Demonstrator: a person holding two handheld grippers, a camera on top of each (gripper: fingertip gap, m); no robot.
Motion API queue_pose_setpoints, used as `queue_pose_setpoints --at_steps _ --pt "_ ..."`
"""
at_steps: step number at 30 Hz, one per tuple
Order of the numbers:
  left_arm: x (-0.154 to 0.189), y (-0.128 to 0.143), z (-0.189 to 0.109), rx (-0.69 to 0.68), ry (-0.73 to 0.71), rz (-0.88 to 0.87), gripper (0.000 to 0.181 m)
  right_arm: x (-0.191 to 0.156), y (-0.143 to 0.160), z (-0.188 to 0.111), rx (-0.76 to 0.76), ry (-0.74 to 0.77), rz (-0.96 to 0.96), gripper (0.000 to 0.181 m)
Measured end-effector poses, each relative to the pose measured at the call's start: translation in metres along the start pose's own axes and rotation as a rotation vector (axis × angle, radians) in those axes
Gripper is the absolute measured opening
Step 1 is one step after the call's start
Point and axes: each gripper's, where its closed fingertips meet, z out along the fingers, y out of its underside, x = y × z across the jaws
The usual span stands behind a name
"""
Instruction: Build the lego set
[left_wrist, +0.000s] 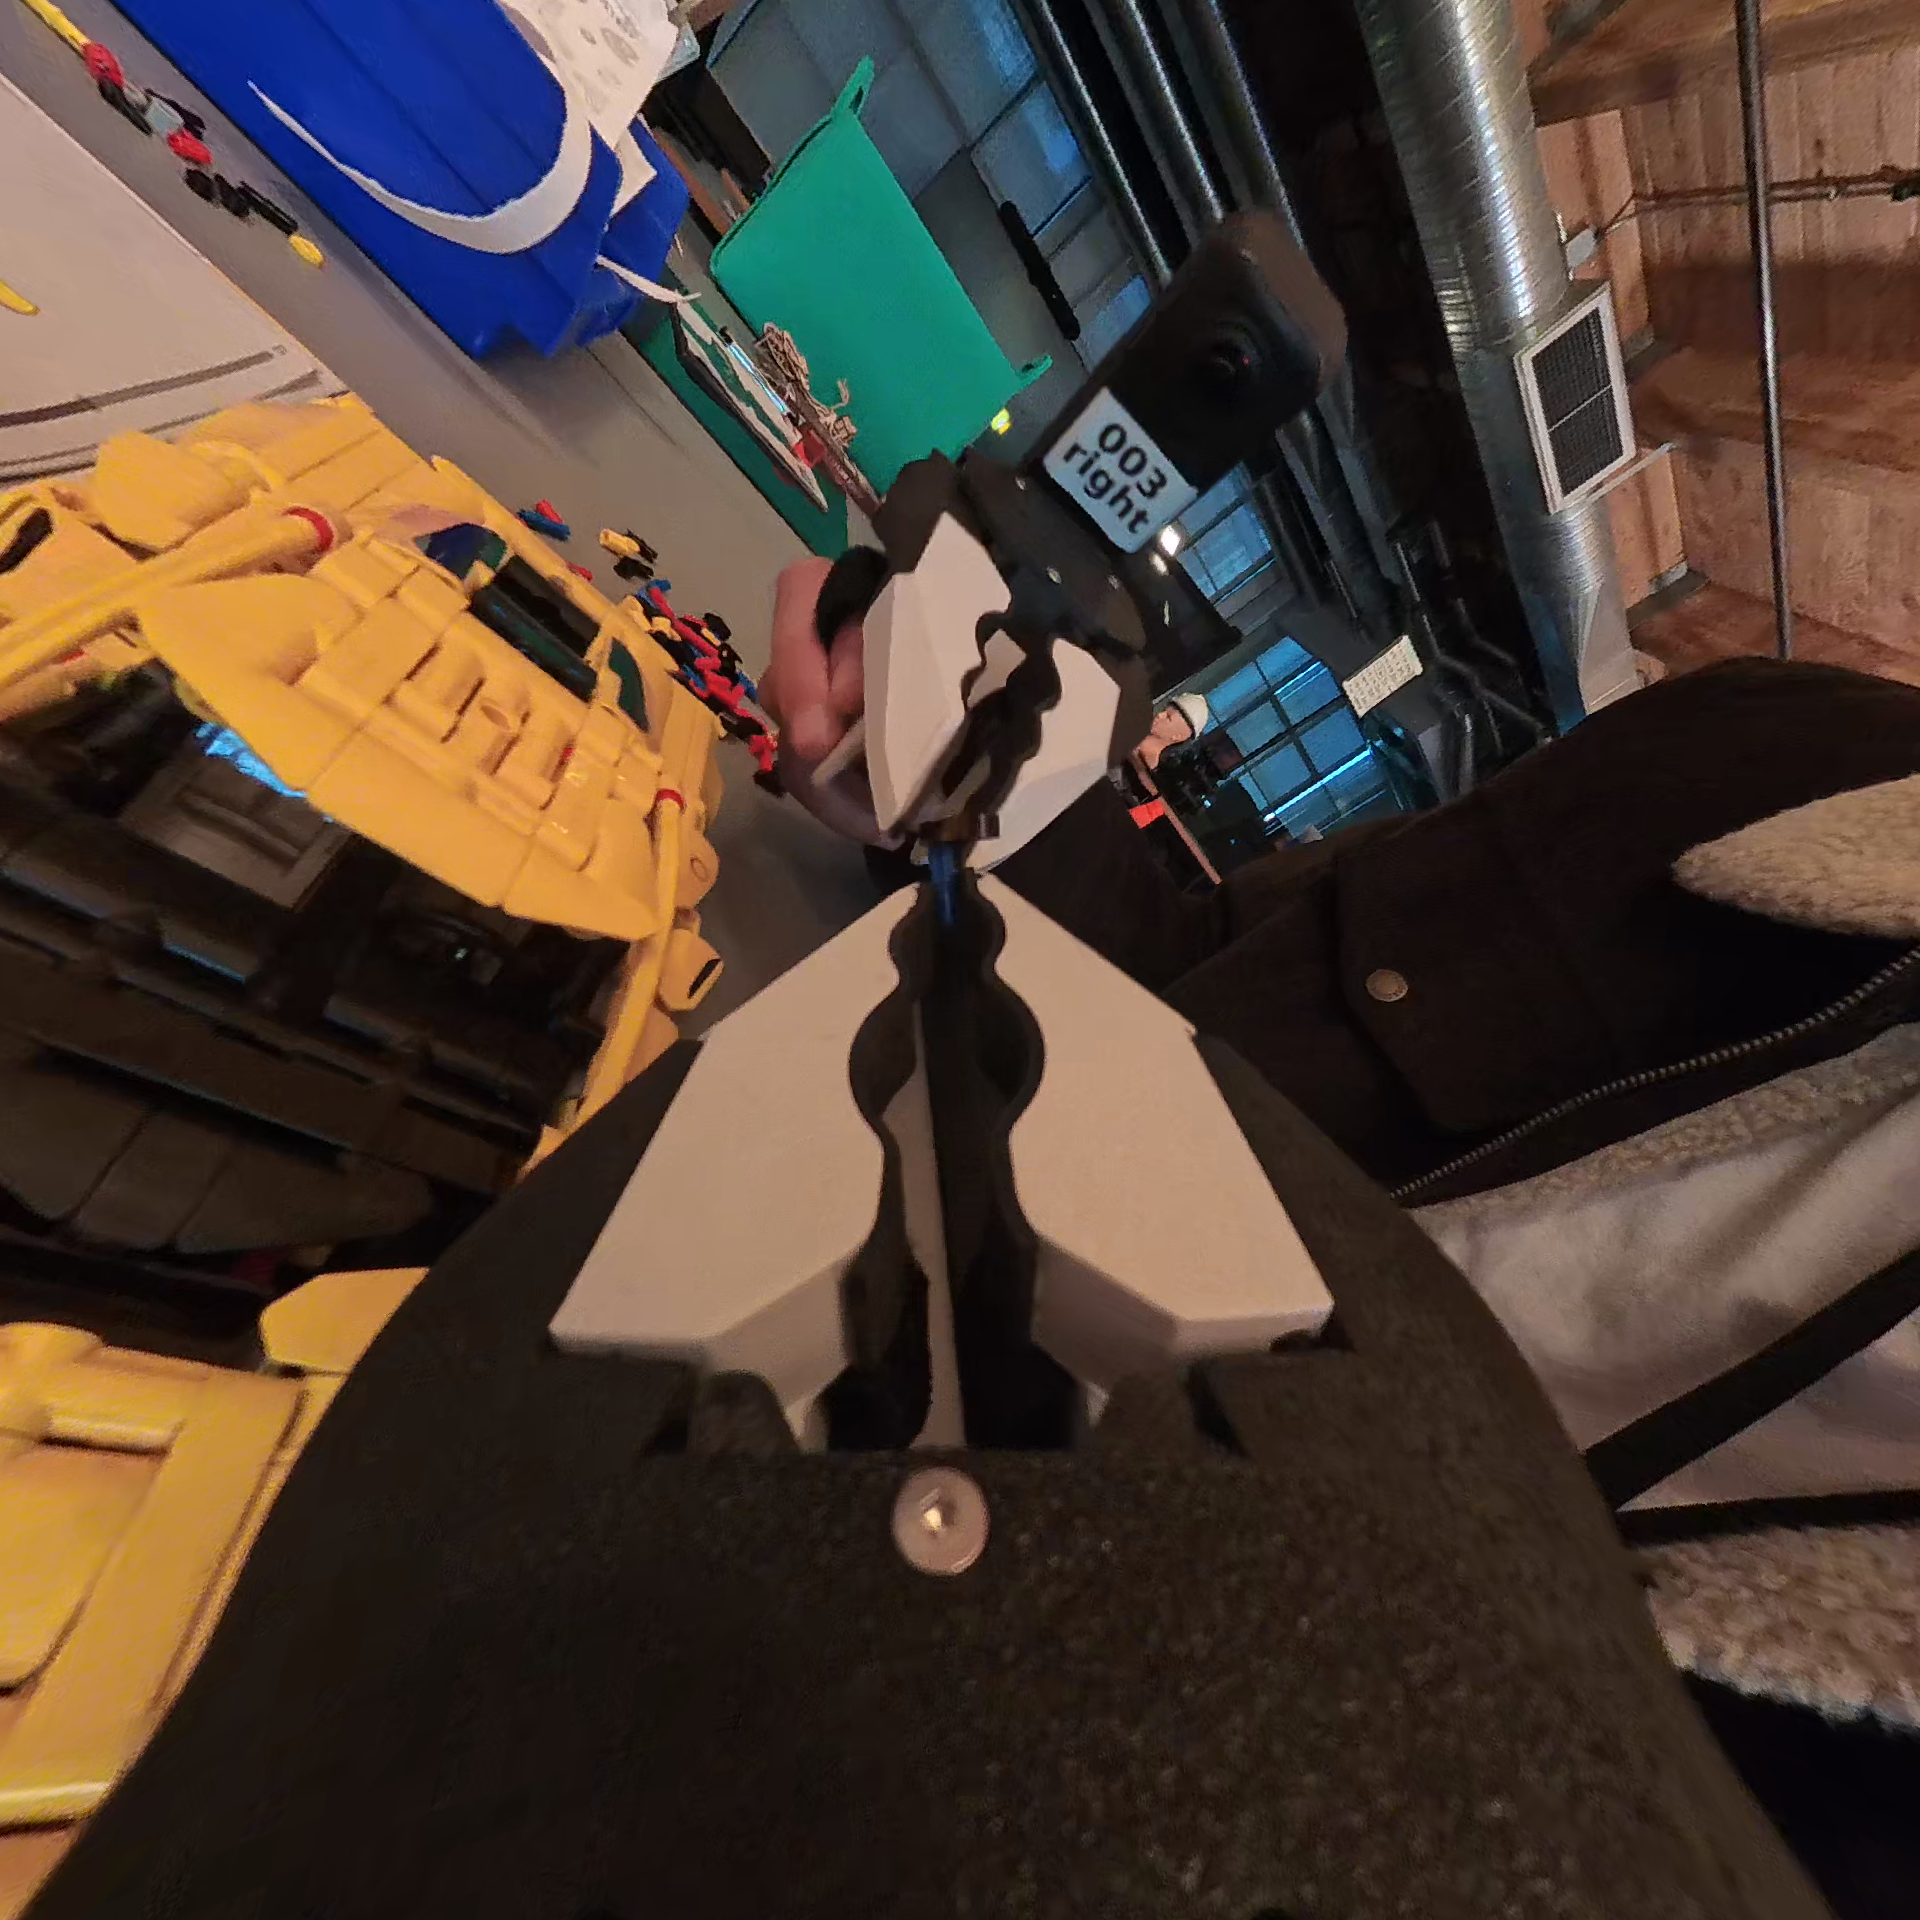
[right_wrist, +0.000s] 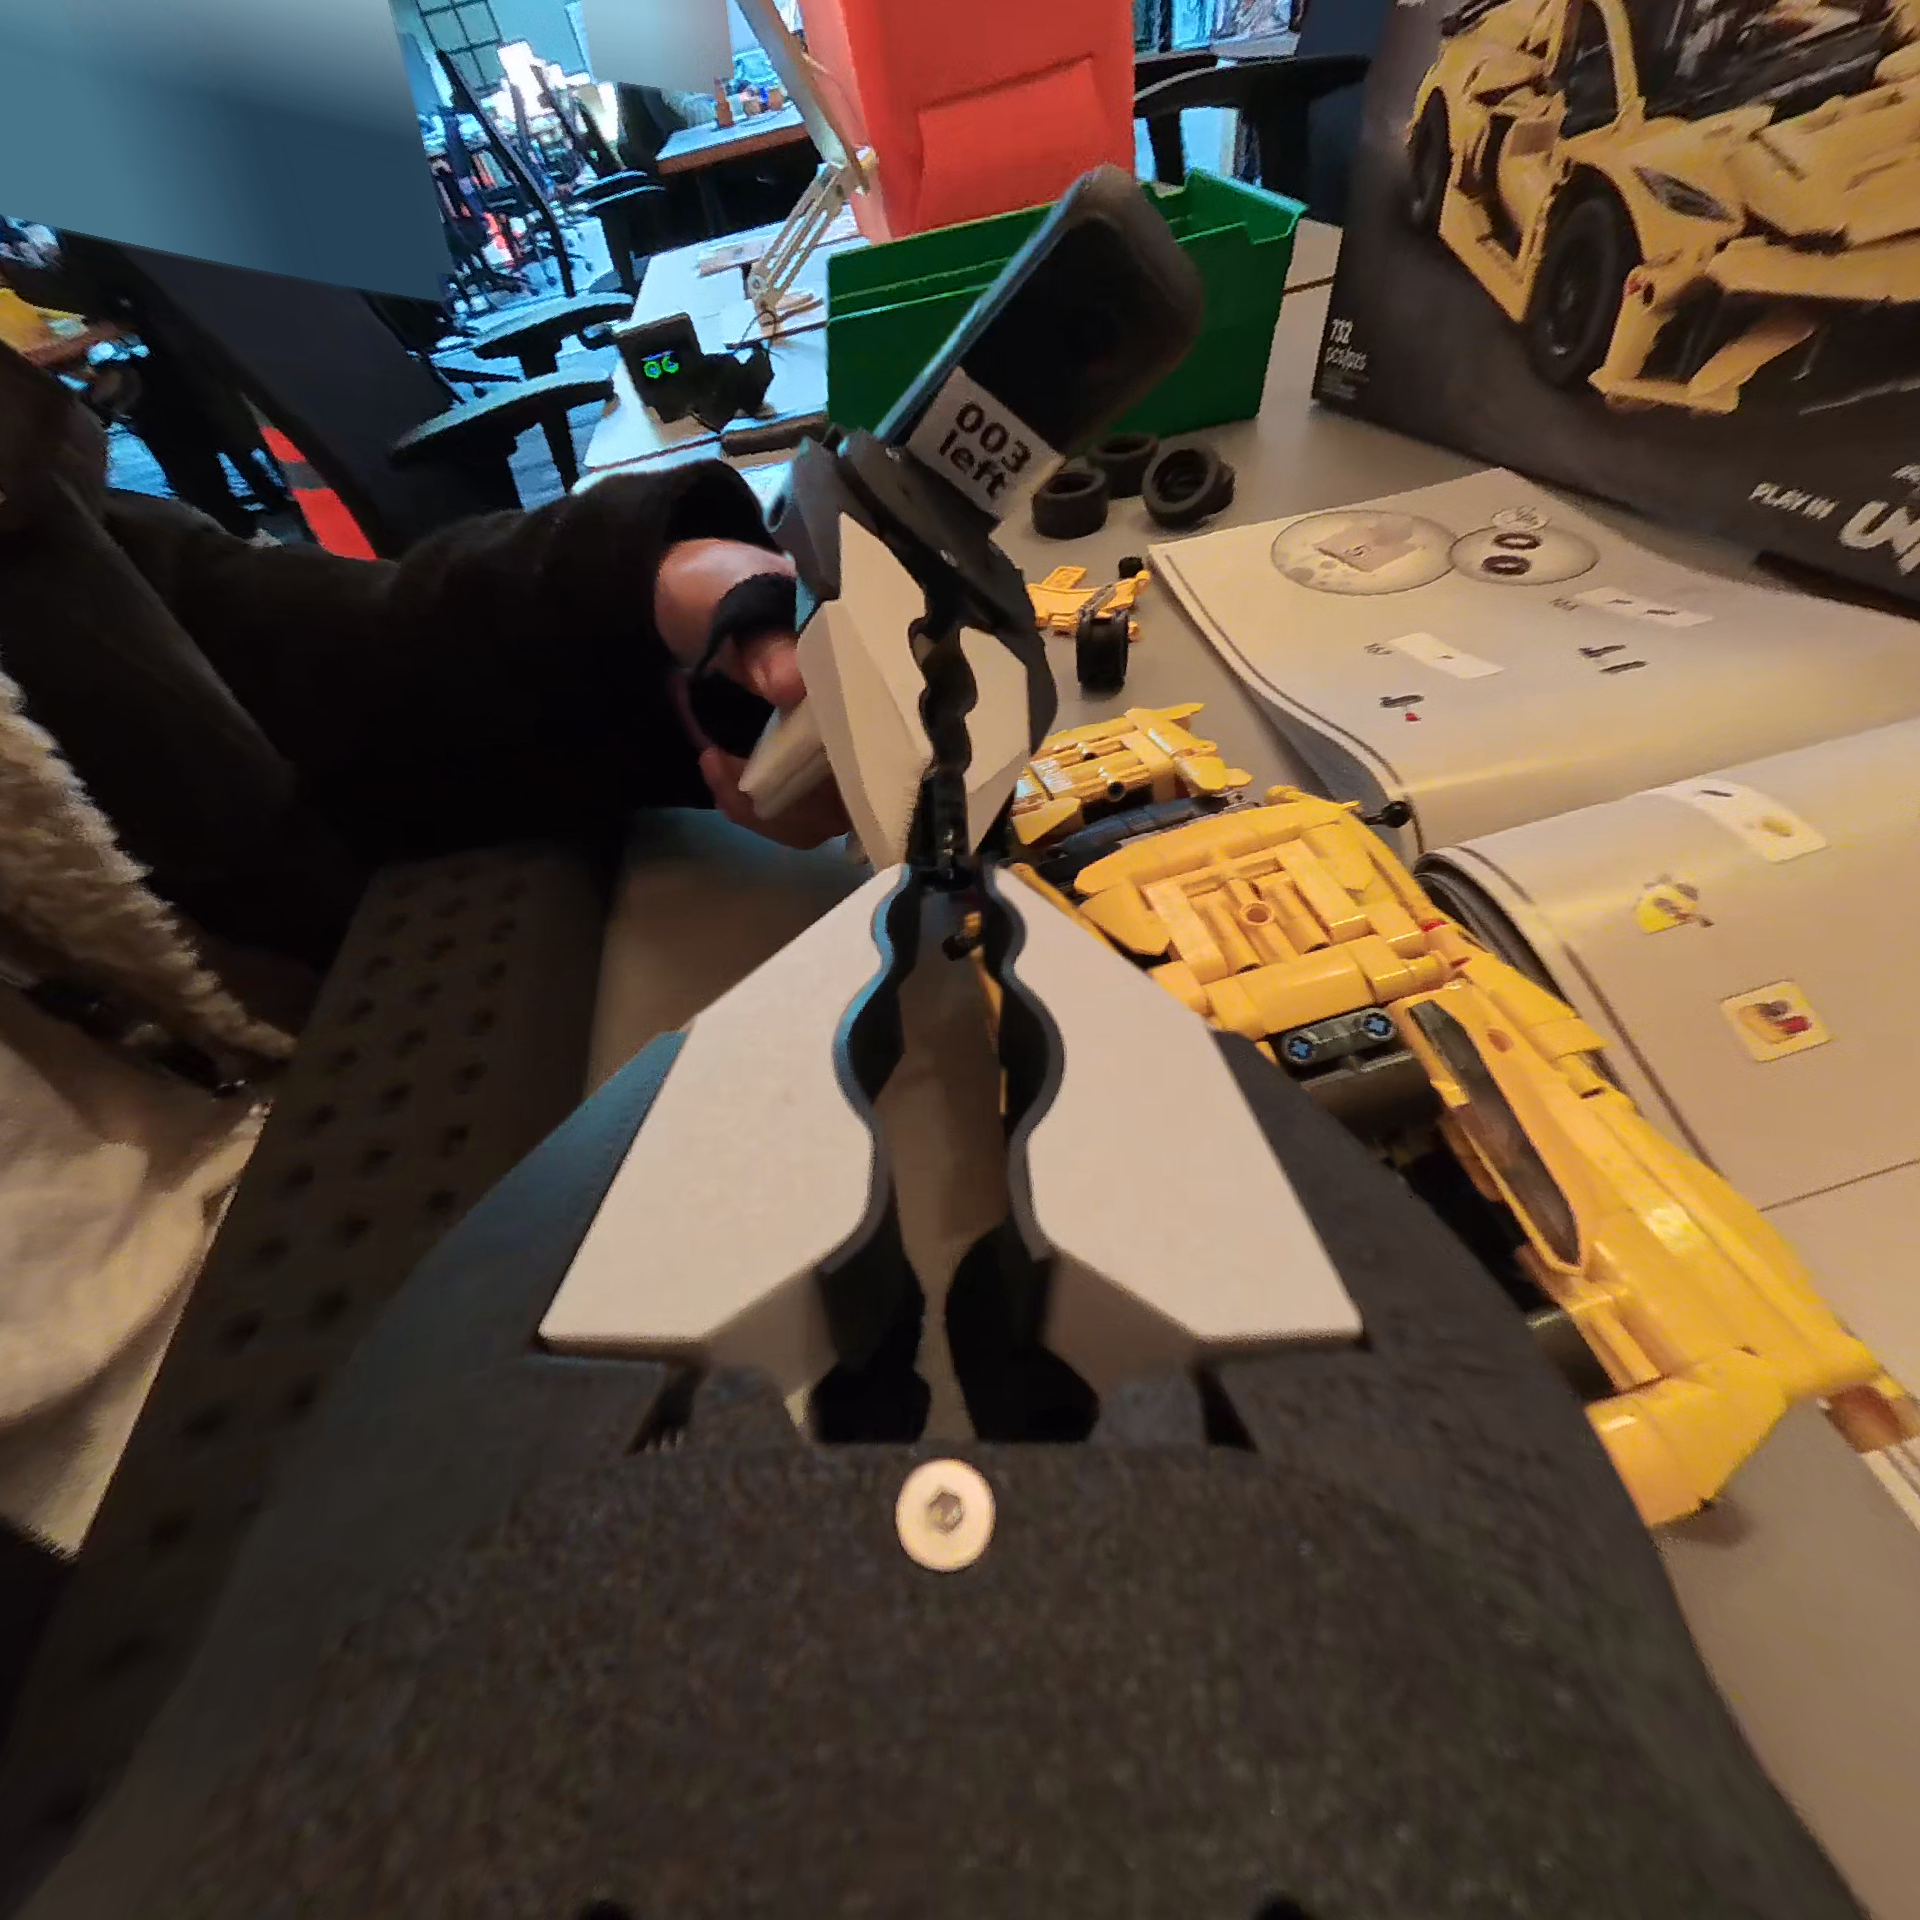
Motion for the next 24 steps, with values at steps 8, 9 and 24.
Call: queue_pose_setpoints --at_steps 8,9,24 --pt "0.005 -0.006 0.000 0.041 0.042 -0.012 0.004 -0.007 -0.004 -0.001 0.022 -0.016 -0.012 0.020" --pt "0.005 -0.006 0.000 0.040 0.042 -0.012 0.003 -0.010 -0.003 0.001 0.013 -0.030 -0.014 0.026" --pt "-0.010 -0.014 -0.002 0.118 -0.006 -0.083 0.003 0.016 -0.001 0.007 -0.073 0.380 -0.289 0.018"
